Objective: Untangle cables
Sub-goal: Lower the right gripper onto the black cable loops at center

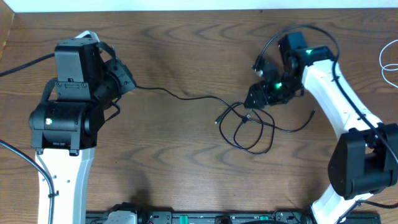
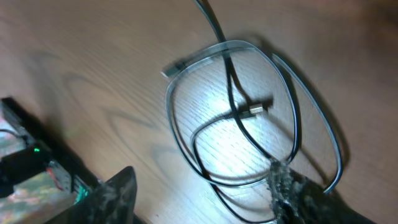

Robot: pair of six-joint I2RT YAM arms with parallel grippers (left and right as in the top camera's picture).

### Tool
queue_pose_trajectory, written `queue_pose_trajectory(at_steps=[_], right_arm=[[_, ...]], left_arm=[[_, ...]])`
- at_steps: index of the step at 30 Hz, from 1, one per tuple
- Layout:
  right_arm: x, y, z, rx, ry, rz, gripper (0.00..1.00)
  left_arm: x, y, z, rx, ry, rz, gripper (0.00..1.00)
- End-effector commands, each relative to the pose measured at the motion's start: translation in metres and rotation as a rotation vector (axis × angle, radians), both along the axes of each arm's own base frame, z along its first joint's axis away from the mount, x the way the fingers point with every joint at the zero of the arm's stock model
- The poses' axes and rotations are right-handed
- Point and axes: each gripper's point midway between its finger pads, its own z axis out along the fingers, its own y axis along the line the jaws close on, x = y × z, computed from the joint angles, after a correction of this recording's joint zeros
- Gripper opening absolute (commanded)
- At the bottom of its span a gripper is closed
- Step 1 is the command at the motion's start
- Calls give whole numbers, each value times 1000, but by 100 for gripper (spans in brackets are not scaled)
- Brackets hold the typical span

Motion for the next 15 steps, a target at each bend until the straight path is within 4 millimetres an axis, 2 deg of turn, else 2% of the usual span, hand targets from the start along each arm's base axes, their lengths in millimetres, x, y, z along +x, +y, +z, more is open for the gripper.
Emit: queue_pose_trajectory(at_steps=[1,5,9,15], right_arm=[[-8,-8,-21,-88,54,-82,60],[-14,-11,-37,-126,86,-135,54],[-29,-7,-46,-144,131,-131,49],[-49,-13,-65,-292,196,-222,46]], left_arm=[[0,2,-11,21,45,-11,7],[2,1,-28,25,113,-11,7],[7,1,-42,28,163,-12,7],[10,1,-51,30,197,-13,7]])
